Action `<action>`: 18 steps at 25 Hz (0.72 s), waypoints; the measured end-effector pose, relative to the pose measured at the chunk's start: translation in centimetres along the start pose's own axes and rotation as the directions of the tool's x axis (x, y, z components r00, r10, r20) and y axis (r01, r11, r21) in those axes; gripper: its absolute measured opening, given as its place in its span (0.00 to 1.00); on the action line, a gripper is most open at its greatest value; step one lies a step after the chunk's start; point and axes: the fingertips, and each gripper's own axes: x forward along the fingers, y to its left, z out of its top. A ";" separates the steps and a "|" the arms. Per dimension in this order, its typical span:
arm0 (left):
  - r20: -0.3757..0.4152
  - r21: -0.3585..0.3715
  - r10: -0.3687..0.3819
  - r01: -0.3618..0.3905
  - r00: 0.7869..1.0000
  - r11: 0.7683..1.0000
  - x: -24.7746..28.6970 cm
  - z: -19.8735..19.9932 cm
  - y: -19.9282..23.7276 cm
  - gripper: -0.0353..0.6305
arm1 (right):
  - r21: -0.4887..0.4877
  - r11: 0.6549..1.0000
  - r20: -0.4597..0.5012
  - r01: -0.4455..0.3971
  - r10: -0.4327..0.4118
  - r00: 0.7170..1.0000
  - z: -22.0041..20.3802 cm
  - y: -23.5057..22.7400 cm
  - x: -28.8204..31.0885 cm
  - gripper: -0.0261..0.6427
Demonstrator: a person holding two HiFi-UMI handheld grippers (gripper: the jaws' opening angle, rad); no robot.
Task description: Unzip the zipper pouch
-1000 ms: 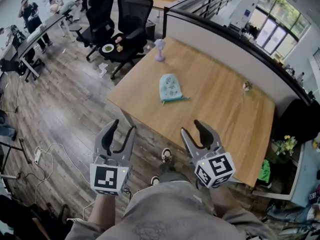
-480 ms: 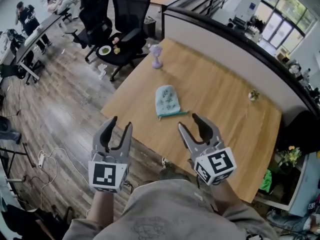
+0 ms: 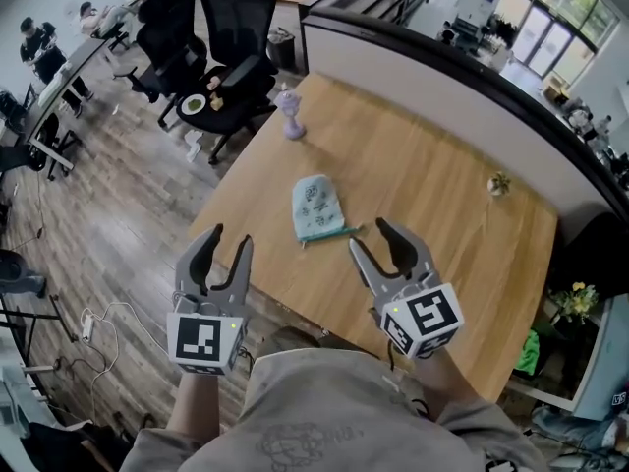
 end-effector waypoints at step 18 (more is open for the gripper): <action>0.014 0.018 -0.232 0.232 0.973 0.973 5.7 0.0 2.7 0.29 | 0.040 0.984 -0.043 0.171 -0.169 0.985 -0.3 -0.6 4.3 0.32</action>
